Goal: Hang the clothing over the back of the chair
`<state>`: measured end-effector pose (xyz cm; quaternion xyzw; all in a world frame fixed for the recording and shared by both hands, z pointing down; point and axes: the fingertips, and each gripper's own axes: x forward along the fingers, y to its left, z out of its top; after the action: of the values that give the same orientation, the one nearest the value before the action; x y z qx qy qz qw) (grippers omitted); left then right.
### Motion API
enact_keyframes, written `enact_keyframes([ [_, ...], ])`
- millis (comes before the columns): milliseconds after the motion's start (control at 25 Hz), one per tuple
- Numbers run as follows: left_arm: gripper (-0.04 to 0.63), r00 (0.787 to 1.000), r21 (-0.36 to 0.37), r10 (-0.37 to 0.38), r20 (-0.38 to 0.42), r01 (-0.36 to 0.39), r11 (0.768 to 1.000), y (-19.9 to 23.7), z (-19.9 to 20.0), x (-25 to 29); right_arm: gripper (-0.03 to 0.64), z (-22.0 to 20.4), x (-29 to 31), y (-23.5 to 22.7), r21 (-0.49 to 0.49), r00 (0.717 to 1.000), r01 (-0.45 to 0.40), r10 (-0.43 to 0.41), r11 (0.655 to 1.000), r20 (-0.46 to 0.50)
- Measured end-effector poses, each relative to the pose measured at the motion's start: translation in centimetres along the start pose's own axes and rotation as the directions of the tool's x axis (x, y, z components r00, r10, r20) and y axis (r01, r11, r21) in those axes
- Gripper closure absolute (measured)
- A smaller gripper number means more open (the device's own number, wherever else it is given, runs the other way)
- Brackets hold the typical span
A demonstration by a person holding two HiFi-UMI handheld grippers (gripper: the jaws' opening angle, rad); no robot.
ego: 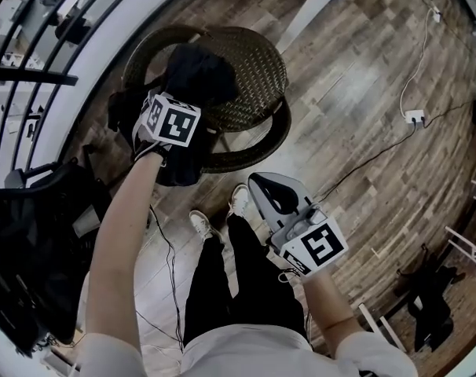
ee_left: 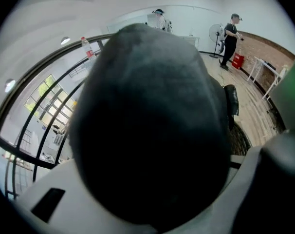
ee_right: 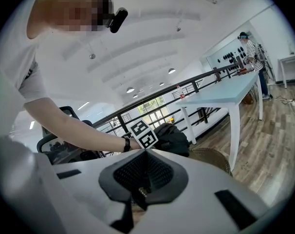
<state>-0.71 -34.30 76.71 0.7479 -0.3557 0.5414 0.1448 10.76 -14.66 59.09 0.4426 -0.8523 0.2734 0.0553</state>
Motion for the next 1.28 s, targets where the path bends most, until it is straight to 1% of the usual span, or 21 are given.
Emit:
enact_keyframes([
  [160, 0.399, 0.996, 0.062, 0.02, -0.087, -0.014, 0.998, -0.6, -0.7, 2.0, 0.598, 0.2, 0.0, -0.8, 0.0, 1.0, 0.013, -0.013, 1.0, 0.002],
  [240, 0.388, 0.991, 0.108, 0.035, -0.126, -0.022, 0.994, -1.0, -1.2, 2.8, 0.598, 0.2, 0.0, -1.3, 0.007, 1.0, 0.021, -0.021, 1.0, 0.0],
  [400, 0.362, 0.978, 0.237, 0.07, -0.197, -0.021, 0.971, -2.1, -2.3, 4.4, 0.598, 0.2, 0.2, -1.9, 0.013, 1.0, 0.024, -0.024, 1.0, -0.001],
  [560, 0.304, 0.956, 0.326, 0.086, -0.279, 0.01, 0.945, -3.1, -3.6, 5.8, 0.598, 0.5, 0.4, -2.5, 0.011, 1.0, 0.026, -0.026, 1.0, 0.0],
  [680, 0.283, 0.936, 0.357, 0.091, -0.34, 0.04, 0.933, -3.5, -4.8, 6.7, 0.598, 0.7, 0.3, -2.8, 0.004, 1.0, 0.027, -0.027, 1.0, 0.004],
  [840, 0.255, 0.902, 0.379, 0.1, -0.42, 0.074, 0.923, -3.9, -6.0, 7.6, 0.598, 0.7, -0.2, -3.3, 0.007, 0.999, 0.038, -0.038, 0.999, 0.006],
  [920, 0.225, 0.886, 0.386, 0.091, -0.455, 0.104, 0.916, -4.2, -6.5, 8.0, 0.598, 0.6, -0.5, -3.5, 0.012, 0.999, 0.044, -0.044, 0.999, 0.005],
  [1000, 0.187, 0.875, 0.393, 0.075, -0.477, 0.137, 0.909, -4.7, -6.9, 8.3, 0.598, 0.5, -0.7, -3.7, 0.017, 0.999, 0.049, -0.049, 0.999, 0.004],
  [1120, 0.131, 0.873, 0.42, 0.069, -0.483, 0.162, 0.893, -5.2, -7.0, 8.7, 0.598, 0.3, -1.0, -4.0, 0.023, 0.999, 0.054, -0.054, 0.998, 0.003],
  [1200, 0.12, 0.88, 0.461, 0.089, -0.466, 0.156, 0.873, -5.4, -6.7, 8.8, 0.598, 0.4, -1.3, -4.3, 0.027, 0.998, 0.06, -0.06, 0.998, 0.009],
  [1280, 0.115, 0.895, 0.513, 0.101, -0.435, 0.154, 0.845, -5.8, -6.1, 8.8, 0.598, 0.5, -1.5, -4.4, 0.031, 0.998, 0.065, -0.066, 0.997, 0.017],
])
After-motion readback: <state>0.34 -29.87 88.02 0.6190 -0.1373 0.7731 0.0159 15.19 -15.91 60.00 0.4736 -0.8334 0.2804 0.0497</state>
